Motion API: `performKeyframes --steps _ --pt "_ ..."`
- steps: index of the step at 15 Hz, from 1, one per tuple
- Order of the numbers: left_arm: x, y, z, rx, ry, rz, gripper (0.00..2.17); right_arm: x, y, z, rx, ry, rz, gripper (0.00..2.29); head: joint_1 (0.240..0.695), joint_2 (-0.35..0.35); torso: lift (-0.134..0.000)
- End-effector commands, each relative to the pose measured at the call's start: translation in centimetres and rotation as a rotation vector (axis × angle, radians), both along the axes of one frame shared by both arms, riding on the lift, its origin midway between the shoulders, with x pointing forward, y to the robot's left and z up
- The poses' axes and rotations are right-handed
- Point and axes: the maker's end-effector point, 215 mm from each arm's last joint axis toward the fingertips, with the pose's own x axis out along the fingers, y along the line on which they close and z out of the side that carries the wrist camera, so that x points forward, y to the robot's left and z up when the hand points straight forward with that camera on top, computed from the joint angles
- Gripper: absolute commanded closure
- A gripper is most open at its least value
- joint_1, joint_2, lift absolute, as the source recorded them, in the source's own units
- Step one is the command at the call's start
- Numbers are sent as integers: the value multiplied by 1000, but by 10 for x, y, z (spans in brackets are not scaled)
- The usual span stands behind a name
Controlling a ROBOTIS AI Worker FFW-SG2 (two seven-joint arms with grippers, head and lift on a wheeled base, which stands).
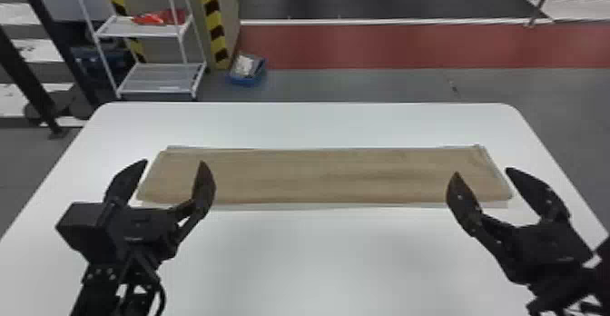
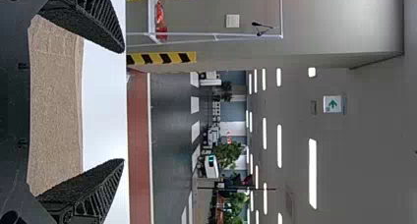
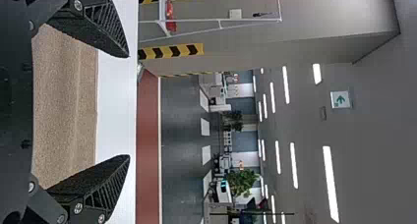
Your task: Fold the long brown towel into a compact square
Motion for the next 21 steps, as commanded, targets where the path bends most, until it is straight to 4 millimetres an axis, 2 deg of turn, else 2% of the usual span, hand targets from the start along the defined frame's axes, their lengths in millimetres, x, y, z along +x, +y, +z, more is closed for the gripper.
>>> performKeyframes --steps 1,6,9,11,12,13,14,16,18,21 --pt "-1 0 1 0 -1 0 87 -1 1 -1 1 1 1 167 695 25 -120" --pt "2 5 -2 10 3 6 83 -1 4 0 3 0 7 167 695 28 -120" --pt "21 17 -9 -2 8 4 80 0 4 -3 -2 5 8 167 695 35 -120" --pt "47 32 -33 -1 69 -11 80 -1 6 -4 -4 8 11 167 695 41 -120" --pt "58 41 -38 -12 74 -31 83 -1 10 -6 0 15 22 167 695 47 -120" --pt "71 54 -44 -29 93 -42 83 -1 15 -10 6 30 33 167 695 53 -120" --pt "81 72 -59 -48 156 -28 87 -1 15 -11 1 33 35 167 695 62 -120" --pt "97 89 -62 -50 189 -31 87 -1 15 -14 -1 37 34 171 695 91 -120" --pt "107 107 -94 -57 320 -31 87 0 17 -15 0 38 38 171 695 125 -120" --pt "107 122 -118 -44 412 -32 87 1 24 -18 5 42 48 171 695 153 -120"
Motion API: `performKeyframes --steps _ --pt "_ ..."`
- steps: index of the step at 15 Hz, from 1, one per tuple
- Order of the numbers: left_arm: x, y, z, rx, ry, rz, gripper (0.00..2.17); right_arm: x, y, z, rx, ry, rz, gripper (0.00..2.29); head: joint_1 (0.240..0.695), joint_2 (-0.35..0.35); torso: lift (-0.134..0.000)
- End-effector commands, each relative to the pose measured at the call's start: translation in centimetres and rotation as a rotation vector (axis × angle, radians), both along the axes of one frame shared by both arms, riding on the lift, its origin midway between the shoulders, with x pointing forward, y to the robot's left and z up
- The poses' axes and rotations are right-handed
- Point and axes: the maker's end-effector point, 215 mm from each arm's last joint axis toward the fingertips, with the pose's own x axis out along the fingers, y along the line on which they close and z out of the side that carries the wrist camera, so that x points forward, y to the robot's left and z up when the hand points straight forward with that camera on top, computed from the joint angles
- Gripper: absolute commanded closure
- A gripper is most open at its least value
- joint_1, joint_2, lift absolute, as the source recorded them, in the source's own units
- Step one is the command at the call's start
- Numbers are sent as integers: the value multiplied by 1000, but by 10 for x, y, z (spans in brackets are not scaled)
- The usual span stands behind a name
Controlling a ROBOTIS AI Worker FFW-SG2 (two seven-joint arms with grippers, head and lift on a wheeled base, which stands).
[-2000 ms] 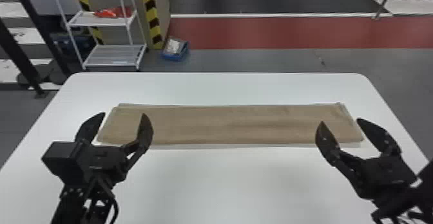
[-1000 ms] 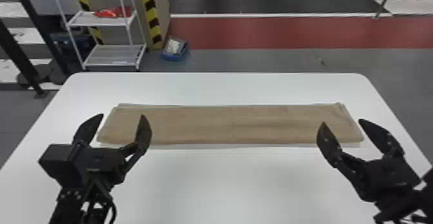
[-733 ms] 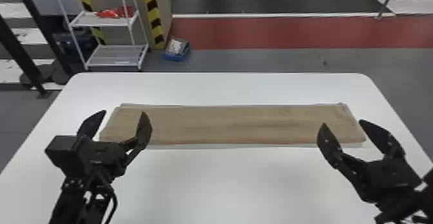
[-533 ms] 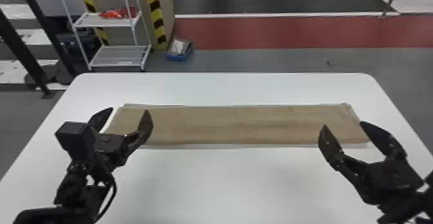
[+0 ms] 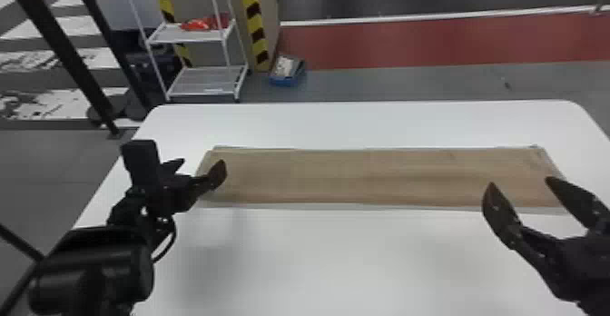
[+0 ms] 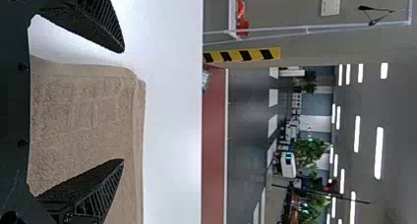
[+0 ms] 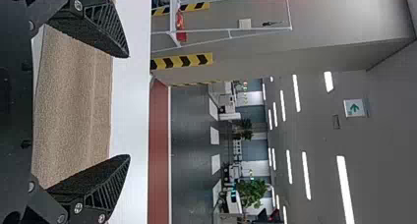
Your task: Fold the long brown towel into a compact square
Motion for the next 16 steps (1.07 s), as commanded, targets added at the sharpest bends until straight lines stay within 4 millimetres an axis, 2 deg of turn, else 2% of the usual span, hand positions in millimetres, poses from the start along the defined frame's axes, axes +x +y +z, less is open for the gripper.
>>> performKeyframes --steps 1,3,6,9,10,11,12,13,14,15,16 --pt "-4 7 -18 -4 65 -7 87 0 5 0 7 -1 8 167 695 170 -120" --pt "-5 9 -33 -16 121 -4 90 1 7 0 9 1 11 167 695 178 -120" --pt "-6 8 -45 -32 162 -10 151 1 8 -1 10 2 12 171 695 185 -120" --pt "-4 8 -49 -19 185 -13 269 1 9 -4 16 11 14 171 695 187 -120" --pt "-8 6 -56 -29 223 -16 279 1 9 -4 19 11 14 171 695 187 -120" --pt "-9 0 -59 -41 237 -33 485 1 9 -5 22 14 14 171 695 187 -120" --pt "-11 -4 -63 -52 251 -35 934 1 9 -4 22 12 14 171 695 185 -120" --pt "-11 -5 -61 -55 247 -33 1528 2 9 -3 24 10 15 171 695 182 -120" --pt "-11 -6 -58 -57 240 -29 2034 3 9 -3 22 9 14 171 695 180 -120" --pt "-11 -6 -54 -57 230 -28 2138 3 9 -4 24 10 14 171 695 178 -120" --pt "-10 -9 -43 -54 213 -31 2138 4 9 -3 26 9 15 167 695 175 -120"
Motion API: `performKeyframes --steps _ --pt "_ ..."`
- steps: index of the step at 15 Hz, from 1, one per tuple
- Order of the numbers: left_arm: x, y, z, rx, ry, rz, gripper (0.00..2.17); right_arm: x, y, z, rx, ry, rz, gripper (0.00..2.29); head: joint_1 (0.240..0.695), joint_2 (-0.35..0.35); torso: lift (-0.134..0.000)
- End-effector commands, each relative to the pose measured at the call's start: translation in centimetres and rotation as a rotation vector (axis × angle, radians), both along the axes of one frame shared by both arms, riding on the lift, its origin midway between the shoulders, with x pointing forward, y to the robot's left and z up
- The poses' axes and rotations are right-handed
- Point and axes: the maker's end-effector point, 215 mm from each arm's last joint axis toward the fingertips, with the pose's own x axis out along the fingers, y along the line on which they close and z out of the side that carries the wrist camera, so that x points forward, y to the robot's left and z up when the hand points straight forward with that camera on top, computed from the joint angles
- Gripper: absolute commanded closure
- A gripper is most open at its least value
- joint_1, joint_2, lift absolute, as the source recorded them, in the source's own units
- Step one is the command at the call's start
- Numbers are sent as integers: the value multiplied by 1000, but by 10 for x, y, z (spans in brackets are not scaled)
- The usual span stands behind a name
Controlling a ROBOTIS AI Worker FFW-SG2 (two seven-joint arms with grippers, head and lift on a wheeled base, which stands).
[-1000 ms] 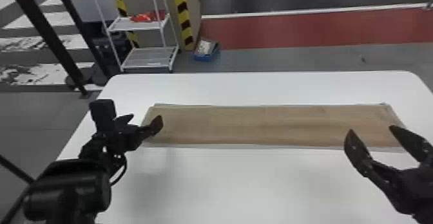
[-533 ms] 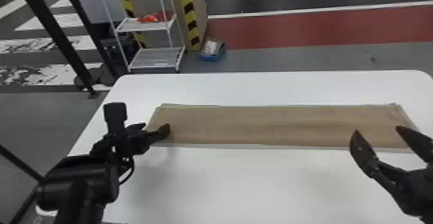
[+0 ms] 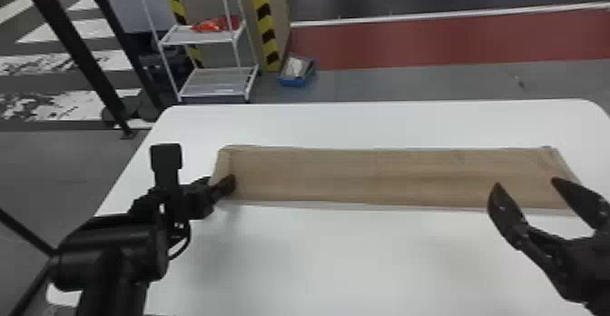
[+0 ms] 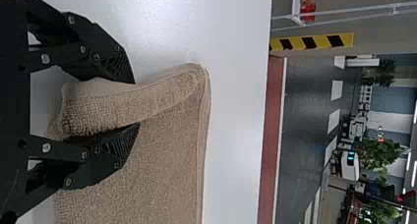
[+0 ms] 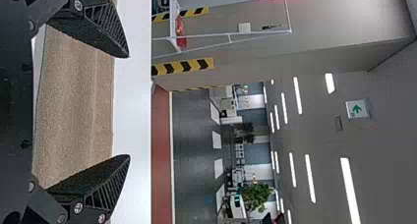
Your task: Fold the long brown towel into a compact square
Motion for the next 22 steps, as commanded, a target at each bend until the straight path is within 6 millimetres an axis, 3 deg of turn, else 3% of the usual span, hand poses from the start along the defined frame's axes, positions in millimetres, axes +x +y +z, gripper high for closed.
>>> performKeyframes --steps 1,3,5,8,9,13,15,17,18,19,20,22 --pt "1 -4 23 6 -37 -3 2138 1 0 1 3 -2 0 171 695 174 -120" --pt "-1 -12 43 10 -63 6 2138 2 -1 1 4 -2 -3 171 695 171 -120" --pt "3 -32 69 -4 -111 2 2138 3 -1 4 9 -10 -3 171 695 166 -120" --pt "1 -91 88 -8 -83 -49 2135 7 -7 7 10 -16 -15 171 695 124 -120" --pt "0 -125 93 -20 -74 -84 2128 8 -14 8 10 -20 -27 171 695 124 -120" --pt "-2 -273 96 4 -41 -222 2111 10 -54 7 41 -41 -88 171 695 -18 -120" --pt "-6 -308 71 56 -10 -277 2108 16 -60 5 53 -38 -92 171 695 -150 -120" --pt "-2 -345 58 106 -52 -309 1882 18 -68 0 62 -30 -105 167 695 -199 -120" --pt "-1 -362 58 102 -94 -325 1501 20 -72 -2 65 -25 -112 167 695 -221 -120" --pt "-4 -374 56 90 -103 -342 620 21 -74 -6 74 -13 -115 167 695 -239 -120" --pt "-7 -382 57 77 -104 -354 22 24 -74 -7 76 -12 -115 167 695 -276 -120" --pt "-10 -386 65 58 -119 -354 -2 41 -67 -10 81 4 -105 167 695 -302 -120"
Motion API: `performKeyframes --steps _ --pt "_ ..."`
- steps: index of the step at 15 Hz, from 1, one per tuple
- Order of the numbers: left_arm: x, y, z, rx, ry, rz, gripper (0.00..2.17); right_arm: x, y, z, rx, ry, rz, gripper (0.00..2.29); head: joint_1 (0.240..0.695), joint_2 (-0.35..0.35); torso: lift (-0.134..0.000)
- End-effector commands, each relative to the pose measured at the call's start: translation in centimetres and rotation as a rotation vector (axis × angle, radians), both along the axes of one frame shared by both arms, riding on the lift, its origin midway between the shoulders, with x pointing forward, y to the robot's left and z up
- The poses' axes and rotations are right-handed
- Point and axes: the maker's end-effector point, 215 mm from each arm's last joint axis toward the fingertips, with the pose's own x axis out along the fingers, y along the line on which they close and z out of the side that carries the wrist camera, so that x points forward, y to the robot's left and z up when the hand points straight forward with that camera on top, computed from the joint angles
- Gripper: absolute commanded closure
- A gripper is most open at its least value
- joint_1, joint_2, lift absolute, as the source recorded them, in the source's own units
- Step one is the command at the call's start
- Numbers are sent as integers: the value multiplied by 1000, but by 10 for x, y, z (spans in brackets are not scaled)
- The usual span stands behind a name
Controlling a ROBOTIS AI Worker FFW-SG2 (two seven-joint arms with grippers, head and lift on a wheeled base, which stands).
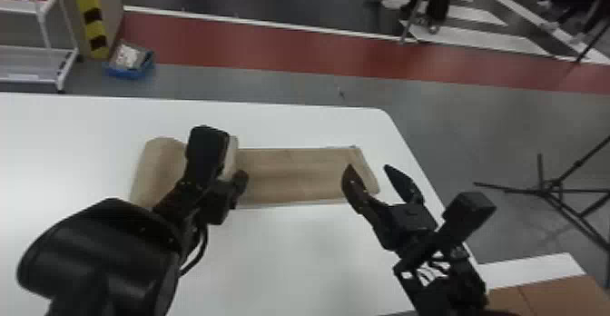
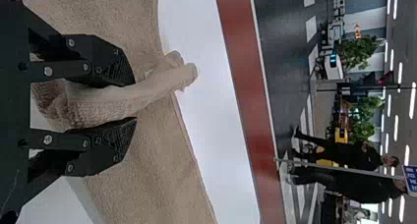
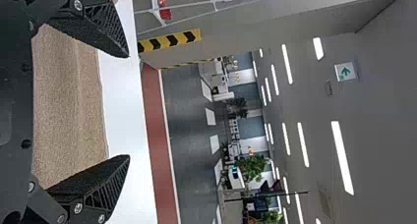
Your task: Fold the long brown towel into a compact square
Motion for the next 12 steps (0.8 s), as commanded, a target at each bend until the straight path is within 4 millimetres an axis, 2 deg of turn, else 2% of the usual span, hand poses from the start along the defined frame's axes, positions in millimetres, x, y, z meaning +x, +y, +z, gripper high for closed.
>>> performKeyframes --steps 1,3,5,7,8,9,10,12 --pt "-4 0 14 -34 -22 7 12 20 15 -6 4 21 22 167 695 -308 -120" --pt "-22 24 25 -104 -27 49 33 32 39 -13 -13 42 55 167 695 -296 -120" --pt "-32 59 36 -143 -41 114 33 43 69 -21 -20 56 88 171 695 -266 -120" --pt "-31 113 47 -131 -126 190 36 56 102 -28 -53 70 116 174 695 -221 -120" --pt "-31 147 55 -123 -202 232 36 61 122 -36 -80 83 129 178 695 -159 -120" --pt "-36 172 58 -115 -231 262 36 66 142 -47 -104 102 148 191 695 -117 -120" --pt "-40 190 52 -105 -222 281 36 71 150 -56 -123 113 151 198 695 -80 -120" --pt "-48 208 42 -95 -211 287 36 82 172 -68 -136 136 175 225 695 -5 -120"
